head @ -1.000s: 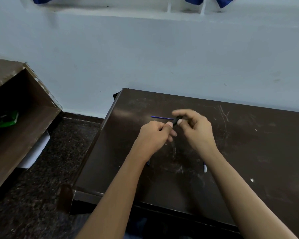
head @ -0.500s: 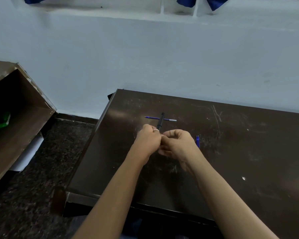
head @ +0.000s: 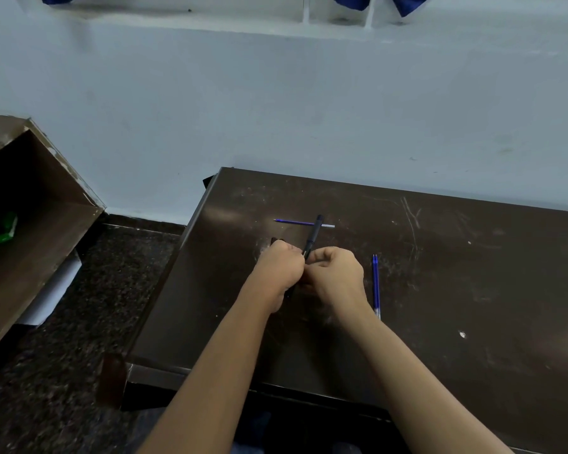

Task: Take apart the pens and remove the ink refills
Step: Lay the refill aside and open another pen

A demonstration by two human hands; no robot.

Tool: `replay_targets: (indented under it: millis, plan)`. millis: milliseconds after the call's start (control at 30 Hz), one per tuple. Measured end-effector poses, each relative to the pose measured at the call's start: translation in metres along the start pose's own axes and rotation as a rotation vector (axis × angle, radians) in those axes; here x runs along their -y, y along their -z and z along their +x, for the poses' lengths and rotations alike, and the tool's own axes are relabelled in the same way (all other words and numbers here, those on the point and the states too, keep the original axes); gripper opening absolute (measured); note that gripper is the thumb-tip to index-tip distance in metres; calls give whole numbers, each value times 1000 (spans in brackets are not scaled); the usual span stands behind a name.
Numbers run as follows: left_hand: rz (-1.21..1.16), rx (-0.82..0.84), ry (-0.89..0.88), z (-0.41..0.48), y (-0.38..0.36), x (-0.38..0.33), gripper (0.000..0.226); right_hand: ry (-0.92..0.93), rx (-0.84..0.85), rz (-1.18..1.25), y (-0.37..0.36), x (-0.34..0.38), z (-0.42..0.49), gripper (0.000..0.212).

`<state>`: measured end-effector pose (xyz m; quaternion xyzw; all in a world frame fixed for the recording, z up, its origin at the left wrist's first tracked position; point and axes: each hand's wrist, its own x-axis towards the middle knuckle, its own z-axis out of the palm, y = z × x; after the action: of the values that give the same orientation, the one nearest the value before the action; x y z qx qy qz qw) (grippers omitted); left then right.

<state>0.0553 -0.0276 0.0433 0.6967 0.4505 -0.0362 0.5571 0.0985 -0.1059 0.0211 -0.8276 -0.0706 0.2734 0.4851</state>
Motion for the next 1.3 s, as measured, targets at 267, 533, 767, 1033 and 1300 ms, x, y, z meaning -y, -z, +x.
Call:
replay_targets:
  millis: [267, 533, 767, 1033, 1300]
  plan:
    - [340, -169, -93, -6, 11, -2, 32, -60, -65, -246, -5, -23, 17, 17]
    - [398, -171, -89, -6, 16, -1, 34, -18, -47, -469, -13, -34, 22, 20]
    - [434, -190, -73, -7, 19, -3, 37, 42, -55, -589, -17, -40, 23, 18]
    - [437, -217, -56, -6, 25, -1, 36, 47, -41, -625, -16, -40, 23, 20]
    - [374, -266, -54, -8, 34, -1, 35, 452, 79, -657, -37, -33, 8, 39]
